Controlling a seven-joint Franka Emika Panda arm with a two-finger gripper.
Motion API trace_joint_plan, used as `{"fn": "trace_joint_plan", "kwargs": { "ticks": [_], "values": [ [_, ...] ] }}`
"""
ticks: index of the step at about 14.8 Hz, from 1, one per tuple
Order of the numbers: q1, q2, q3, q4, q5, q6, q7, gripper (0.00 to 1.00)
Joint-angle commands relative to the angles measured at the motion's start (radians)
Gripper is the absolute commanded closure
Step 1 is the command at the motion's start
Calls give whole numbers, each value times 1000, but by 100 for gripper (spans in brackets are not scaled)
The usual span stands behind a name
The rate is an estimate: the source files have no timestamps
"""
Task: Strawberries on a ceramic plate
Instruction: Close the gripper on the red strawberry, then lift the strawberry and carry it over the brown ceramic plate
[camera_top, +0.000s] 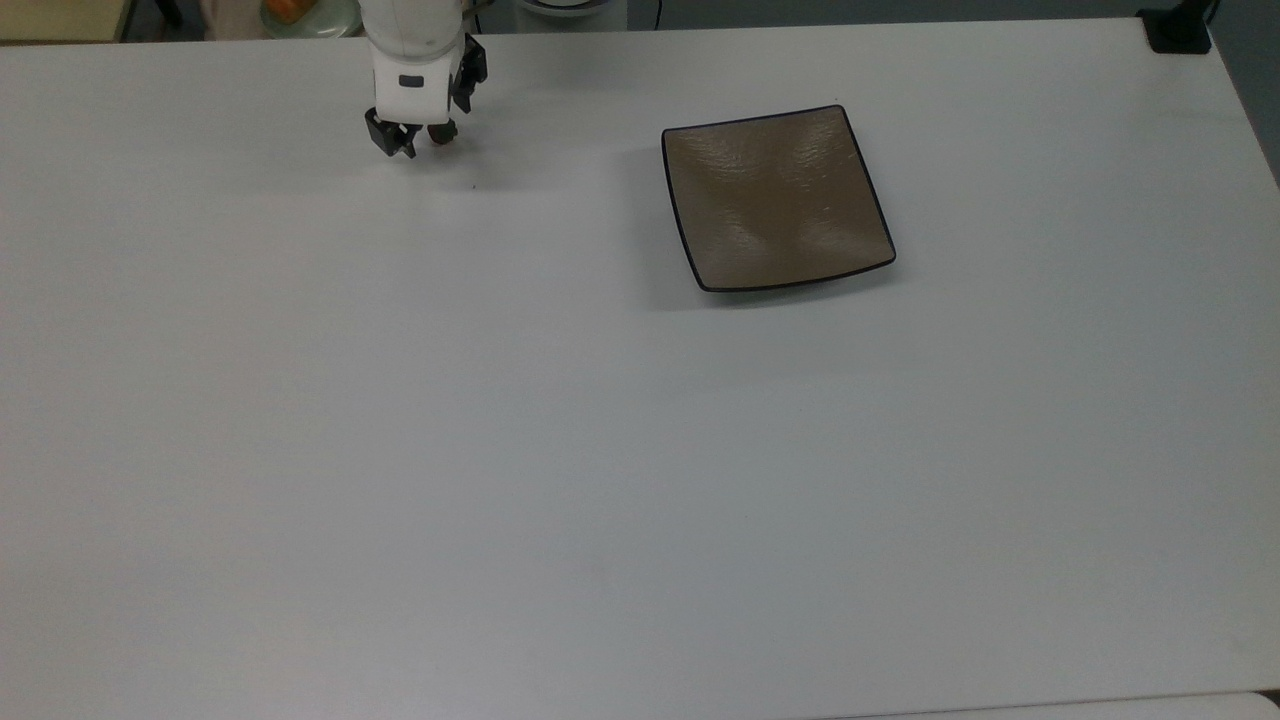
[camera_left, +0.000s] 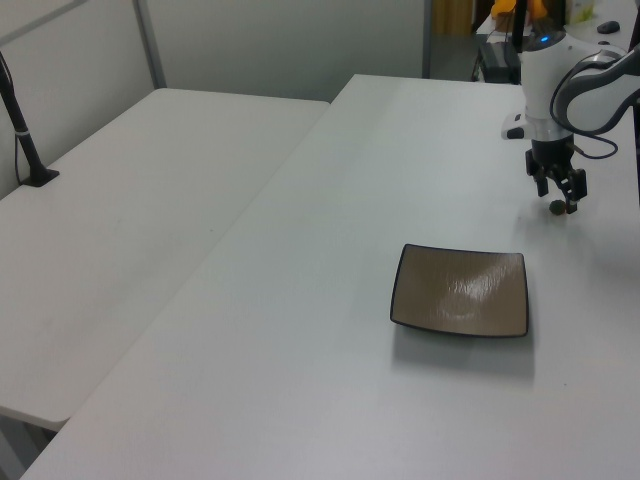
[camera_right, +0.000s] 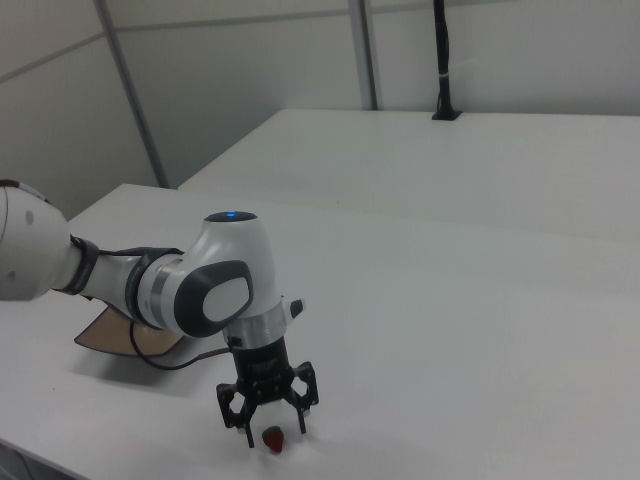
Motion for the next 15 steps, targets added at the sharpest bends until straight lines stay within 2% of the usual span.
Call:
{"fn": "trace_joint_plan", "kwargs": {
  "ticks": [1,3,6,8,11,15],
  "values": [
    [-3,-12,-4,-23,-24,33,-16,28],
    [-3,-12,-4,-28,-29,31,-16,49],
    [-3,-13,-4,-28,-30,30,-16,72],
    [-3,-24,-4,-25,-30,16,-11,95],
    [6,-58,-4,12,-30,-58,50,96],
    [43,-66,-3,245,-15,-324,130,96]
  ]
}}
